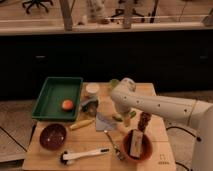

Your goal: Place pepper in purple bowl

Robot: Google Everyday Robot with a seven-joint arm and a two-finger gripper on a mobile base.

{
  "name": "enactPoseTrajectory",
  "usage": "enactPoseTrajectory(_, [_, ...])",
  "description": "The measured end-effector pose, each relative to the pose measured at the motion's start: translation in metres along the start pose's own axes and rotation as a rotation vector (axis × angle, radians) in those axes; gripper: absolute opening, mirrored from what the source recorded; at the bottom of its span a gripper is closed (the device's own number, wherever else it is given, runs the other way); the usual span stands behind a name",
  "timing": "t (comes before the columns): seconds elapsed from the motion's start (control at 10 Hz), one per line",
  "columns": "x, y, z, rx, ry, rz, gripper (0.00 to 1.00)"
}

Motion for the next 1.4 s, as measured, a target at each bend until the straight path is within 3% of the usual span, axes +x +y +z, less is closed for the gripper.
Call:
enactPoseTrajectory(0.2, [0.016,0.000,0.004,0.007,-0.052,0.034,0.80])
enactPoseTrajectory(0.5, [0.028,-0.003,0.017,-0.003,-0.088,0.059,0.79])
enactPoseTrajectory(1.0, [0.033,-0.009,0.055,-0.059,-0.118,0.071,0.30])
enactPoseTrajectory(1.2, [0.031,-0.006,0.052,-0.064,-0.114,0.059,0.08])
enactPoseTrajectory(1.4, [0.031,-0.004,0.050,-0.071,-0.111,0.055,0.00])
